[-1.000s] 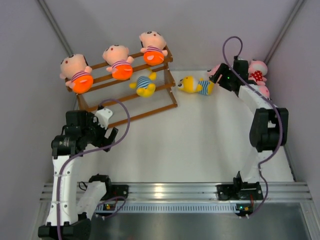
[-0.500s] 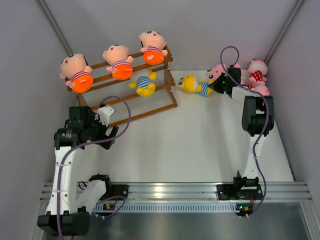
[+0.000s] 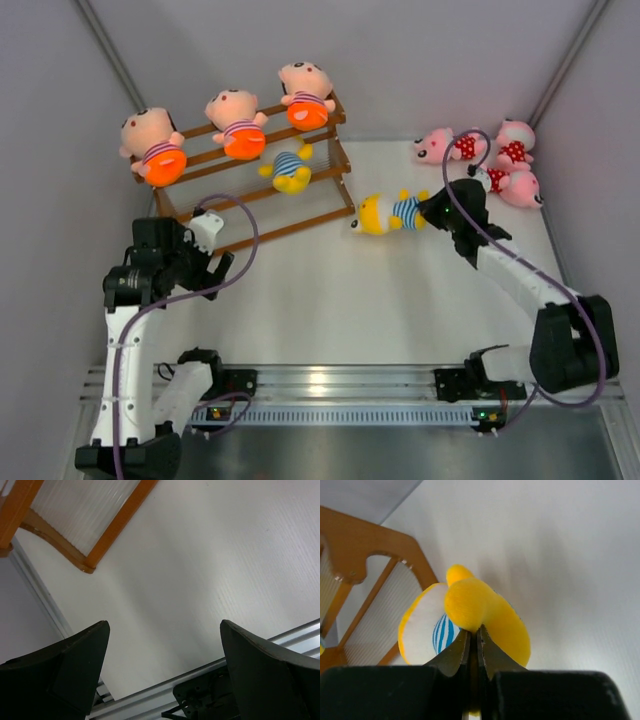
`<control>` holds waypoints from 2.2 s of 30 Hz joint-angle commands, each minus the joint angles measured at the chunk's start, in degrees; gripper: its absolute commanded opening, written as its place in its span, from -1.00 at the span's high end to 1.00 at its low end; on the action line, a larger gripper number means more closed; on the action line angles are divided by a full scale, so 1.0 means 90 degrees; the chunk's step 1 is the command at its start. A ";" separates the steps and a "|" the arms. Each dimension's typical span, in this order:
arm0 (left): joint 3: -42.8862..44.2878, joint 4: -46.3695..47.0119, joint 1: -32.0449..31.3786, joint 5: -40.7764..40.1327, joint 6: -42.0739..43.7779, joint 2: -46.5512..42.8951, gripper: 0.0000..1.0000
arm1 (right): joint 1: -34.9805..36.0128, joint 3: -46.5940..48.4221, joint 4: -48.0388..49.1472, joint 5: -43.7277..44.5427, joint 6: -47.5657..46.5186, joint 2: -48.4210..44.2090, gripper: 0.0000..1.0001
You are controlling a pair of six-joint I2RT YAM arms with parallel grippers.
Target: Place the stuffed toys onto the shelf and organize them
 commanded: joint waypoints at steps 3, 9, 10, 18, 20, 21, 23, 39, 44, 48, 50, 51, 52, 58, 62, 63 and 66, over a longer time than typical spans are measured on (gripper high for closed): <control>-0.0222 0.0309 -0.0020 -0.1258 -0.0248 -0.0409 -0.96 | 0.1236 -0.0226 -0.0805 0.1586 0.0344 -0.1639 1.00; -0.0321 0.0534 -0.0029 -0.2519 -0.0775 -0.0683 -0.96 | 0.2808 -0.0276 -0.0767 0.2473 0.1213 -0.2500 1.00; -0.0243 0.0534 -0.0020 -0.2597 -0.0901 -0.0693 -0.96 | 0.3042 -0.0101 -0.0757 0.2881 0.1388 -0.2501 1.00; 0.0157 0.0417 -0.0039 -0.3212 -0.0766 -0.1132 -0.96 | 0.5846 0.1634 -0.0269 0.4963 0.2336 -0.0872 1.00; 0.0420 0.0388 -0.0068 -0.3359 -0.0717 -0.1181 -0.96 | 0.6304 0.2096 -0.0240 0.5568 0.2483 -0.0169 1.00; 0.0528 0.0368 -0.0078 -0.3398 -0.0726 -0.1201 -0.96 | 0.6423 0.2436 0.0118 0.5745 0.2542 0.0046 1.00; 0.0762 0.0290 -0.0146 -0.3350 -0.0834 -0.1249 -0.96 | 0.6638 0.2673 0.0608 0.6088 0.2610 0.0652 1.00; 0.1847 0.0192 -0.0840 -0.3857 -0.0883 -0.1094 -0.96 | 0.6502 0.7115 -0.1069 0.6556 0.5176 0.4792 1.00; 0.1867 0.0202 -0.1093 -0.4121 -0.0805 -0.1113 -0.96 | 0.6443 0.7643 -0.0367 0.7054 0.5140 0.5428 1.00; 0.1808 0.0212 -0.1211 -0.4150 -0.0776 -0.1152 -0.96 | 0.6434 0.8706 -0.0299 0.7445 0.4820 0.6111 1.00; 0.1769 0.0212 -0.1250 -0.4170 -0.0766 -0.1191 -0.96 | 0.6385 0.9088 0.0198 0.7611 0.4429 0.6483 1.00; 0.1721 0.0202 -0.1250 -0.4209 -0.0727 -0.1191 -0.96 | 0.6336 0.9206 0.0442 0.7631 0.4185 0.6706 1.00; 0.1682 0.0202 -0.1270 -0.4228 -0.0717 -0.1220 -0.96 | 0.6297 0.9333 0.0502 0.7602 0.4028 0.6815 1.00; 0.1584 0.0153 -0.1250 -0.4141 -0.0668 -0.1201 -0.96 | 0.6170 0.9530 0.0570 0.7153 0.4183 0.7080 0.84; 0.1623 0.0134 -0.1211 -0.4072 -0.0668 -0.1152 -0.96 | 0.6170 0.9335 0.0678 0.6881 0.4396 0.7022 0.34; 0.1632 0.0134 -0.1192 -0.4063 -0.0668 -0.1123 -0.96 | 0.6160 0.9238 0.0717 0.6812 0.4398 0.6953 0.30; 0.1623 0.0104 -0.1143 -0.4004 -0.0658 -0.1084 -0.96 | 0.6199 0.8691 0.1244 0.6694 0.3998 0.6573 0.22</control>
